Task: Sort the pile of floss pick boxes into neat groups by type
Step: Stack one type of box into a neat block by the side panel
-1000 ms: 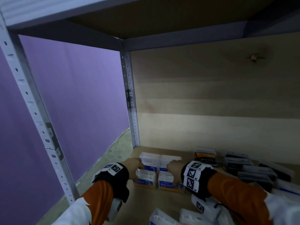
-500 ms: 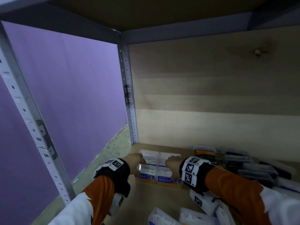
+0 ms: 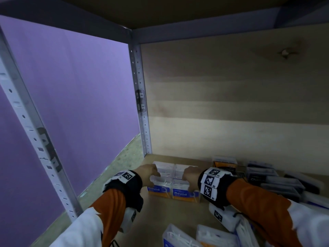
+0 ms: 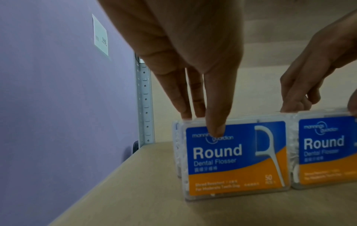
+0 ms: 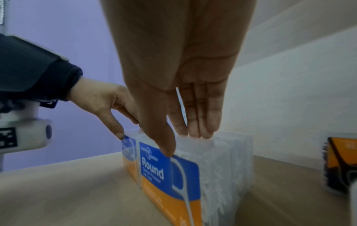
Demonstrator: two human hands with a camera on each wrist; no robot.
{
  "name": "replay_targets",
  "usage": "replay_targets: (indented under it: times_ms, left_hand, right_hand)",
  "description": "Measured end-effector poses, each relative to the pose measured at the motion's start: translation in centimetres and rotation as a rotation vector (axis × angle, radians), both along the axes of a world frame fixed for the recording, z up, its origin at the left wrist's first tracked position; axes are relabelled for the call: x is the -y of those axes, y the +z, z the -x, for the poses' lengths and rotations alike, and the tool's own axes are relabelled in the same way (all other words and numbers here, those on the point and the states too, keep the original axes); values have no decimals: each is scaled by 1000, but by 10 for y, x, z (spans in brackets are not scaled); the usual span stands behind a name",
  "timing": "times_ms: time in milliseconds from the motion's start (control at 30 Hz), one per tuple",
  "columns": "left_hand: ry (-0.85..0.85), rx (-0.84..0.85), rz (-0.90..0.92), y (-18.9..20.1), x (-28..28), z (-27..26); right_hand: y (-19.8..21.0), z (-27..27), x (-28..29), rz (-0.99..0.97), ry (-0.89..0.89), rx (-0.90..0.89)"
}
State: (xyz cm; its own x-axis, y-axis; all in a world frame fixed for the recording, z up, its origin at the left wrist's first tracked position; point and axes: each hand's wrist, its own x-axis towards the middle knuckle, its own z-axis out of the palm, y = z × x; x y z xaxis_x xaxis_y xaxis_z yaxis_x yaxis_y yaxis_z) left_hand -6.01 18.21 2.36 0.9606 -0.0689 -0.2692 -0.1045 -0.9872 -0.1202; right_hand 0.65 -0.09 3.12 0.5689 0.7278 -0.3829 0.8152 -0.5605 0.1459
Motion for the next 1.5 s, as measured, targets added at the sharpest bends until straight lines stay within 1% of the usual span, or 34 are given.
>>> replay_targets:
  times_ms: [333,533,700,800,900,1033,1133,1300,1500]
  left_hand:
    - [46,-2,16,-2,-2,-3]
    - [47,17,13,4,9,1]
    - [38,50,94,6,14,10]
    - [-8,16,161,12,21,19]
    - [-65,-21,183,18,34,29]
    - [-144,-57,185,23,54,44]
    - [-194,-95,224,24,68,55]
    - [-253,-169,200,22,91,70]
    - [-254,-277,170,15,102,81]
  right_hand:
    - [0,0,2,-40,-38,3]
    - [6,5,6,-38,-35,12]
    - [17,15,14,-23,-19,-2]
    - [24,25,21,-10,-9,-26]
    - [28,37,33,2,22,-31]
    - [31,50,48,40,27,-115]
    - [30,57,59,68,24,-148]
    - [26,64,72,73,-11,-192]
    - [18,73,80,72,-20,-224]
